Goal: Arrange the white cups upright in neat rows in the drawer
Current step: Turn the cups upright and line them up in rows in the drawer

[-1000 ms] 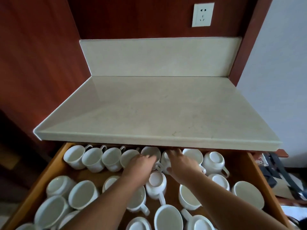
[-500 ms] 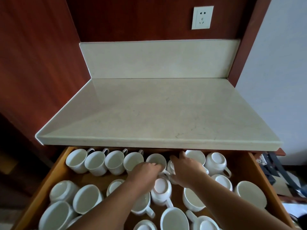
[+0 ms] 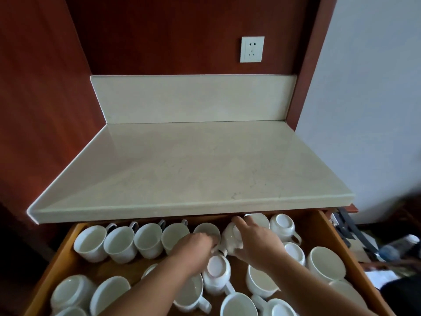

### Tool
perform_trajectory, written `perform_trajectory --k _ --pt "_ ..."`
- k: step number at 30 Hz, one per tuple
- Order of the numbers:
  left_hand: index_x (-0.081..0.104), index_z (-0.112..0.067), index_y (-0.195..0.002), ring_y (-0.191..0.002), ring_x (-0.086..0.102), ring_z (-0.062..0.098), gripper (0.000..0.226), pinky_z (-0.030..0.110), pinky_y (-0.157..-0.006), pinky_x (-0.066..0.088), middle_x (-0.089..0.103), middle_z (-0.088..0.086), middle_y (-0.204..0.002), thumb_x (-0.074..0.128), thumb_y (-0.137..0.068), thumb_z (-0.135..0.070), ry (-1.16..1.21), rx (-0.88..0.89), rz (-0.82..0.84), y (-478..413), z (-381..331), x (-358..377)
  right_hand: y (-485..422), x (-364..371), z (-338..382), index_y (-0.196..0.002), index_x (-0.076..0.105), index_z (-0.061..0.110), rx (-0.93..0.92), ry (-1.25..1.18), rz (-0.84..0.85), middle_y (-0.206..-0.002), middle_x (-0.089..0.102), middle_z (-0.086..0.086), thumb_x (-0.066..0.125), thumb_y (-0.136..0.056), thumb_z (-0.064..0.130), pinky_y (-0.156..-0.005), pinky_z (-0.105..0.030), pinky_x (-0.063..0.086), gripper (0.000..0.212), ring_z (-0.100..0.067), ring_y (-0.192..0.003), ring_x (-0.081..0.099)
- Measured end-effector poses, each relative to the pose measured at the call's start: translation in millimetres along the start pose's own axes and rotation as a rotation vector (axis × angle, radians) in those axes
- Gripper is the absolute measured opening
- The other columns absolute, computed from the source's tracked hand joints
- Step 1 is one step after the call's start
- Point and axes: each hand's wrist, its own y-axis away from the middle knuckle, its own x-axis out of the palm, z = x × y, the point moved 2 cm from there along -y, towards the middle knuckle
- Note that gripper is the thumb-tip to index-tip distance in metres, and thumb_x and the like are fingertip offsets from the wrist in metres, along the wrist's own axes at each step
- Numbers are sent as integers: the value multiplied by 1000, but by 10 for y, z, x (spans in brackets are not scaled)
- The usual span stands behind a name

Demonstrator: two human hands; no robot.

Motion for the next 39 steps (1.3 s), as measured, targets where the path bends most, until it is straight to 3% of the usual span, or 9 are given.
perform_trajectory --k 5,8,12,17,22,26,30,36,39 --pt "56 -33 -92 -87 66 12 11 35 -73 56 67 -11 -94 60 -84 -28 257 23 -185 23 18 -96 206 -306 -22 -150 29 40 -18 -93 -72 -148 41 9 72 -81 42 -80 -37 54 82 -27 -109 64" --pt "66 -41 -114 -107 64 -2 40 24 -90 53 69 -25 -113 82 -77 -38 638 32 -237 40 -14 -237 306 -601 -44 -145 37 44 -7 -185 -68 -137 50 12 79 -75 44 -87 -33 52 82 -20 -108 62" --pt "63 -32 -133 -121 64 14 73 40 -106 51 69 -3 -129 96 -67 -34 1272 -14 24 92 -175 -498 318 -912 -111 -129 55 44 7 -580 59 -116 66 10 92 -67 32 -74 -29 56 72 -14 -84 70" --pt "67 -17 -128 -106 68 32 57 43 -88 55 71 19 -121 84 -75 -35 1518 -55 222 245 -366 -692 369 -1040 -48 -135 59 30 29 -930 202 -111 74 -2 87 -75 26 -67 -41 60 66 -26 -77 75" --pt "71 -22 -116 -84 70 36 39 43 -71 55 71 26 -111 78 -83 -42 1603 -415 81 327 -482 -540 517 -1146 32 -144 51 35 -24 -175 -67 -135 62 14 70 -89 50 -95 -30 51 60 -11 -116 62" --pt "64 -7 -119 -81 73 43 55 49 -76 62 72 31 -109 75 -86 -50 1737 -675 94 409 -586 -482 731 -1137 267 -140 49 41 -141 -43 -136 -133 52 17 60 -92 52 -90 -38 53 51 -17 -112 61" --pt "69 -12 -119 -91 74 36 46 54 -85 61 77 18 -102 62 -95 -51 1884 -710 80 449 -688 -508 776 -868 414 -147 37 34 -194 50 -126 -152 26 11 62 -90 52 -79 -39 55 66 -26 -110 62" --pt "71 -14 -87 -59 72 22 43 29 -50 54 72 6 -74 65 -89 -56 1865 -624 230 485 -768 -579 764 -597 457 -154 15 31 -268 96 -206 -146 30 6 67 -83 56 -76 -42 56 92 -26 -109 56" --pt "76 -14 -93 -80 68 30 64 44 -71 61 62 7 -78 59 -82 -75 1723 -571 294 451 -751 -523 739 -567 433 -149 24 35 -263 100 -238 -134 39 4 69 -77 61 -70 -39 56 89 -23 -103 55"
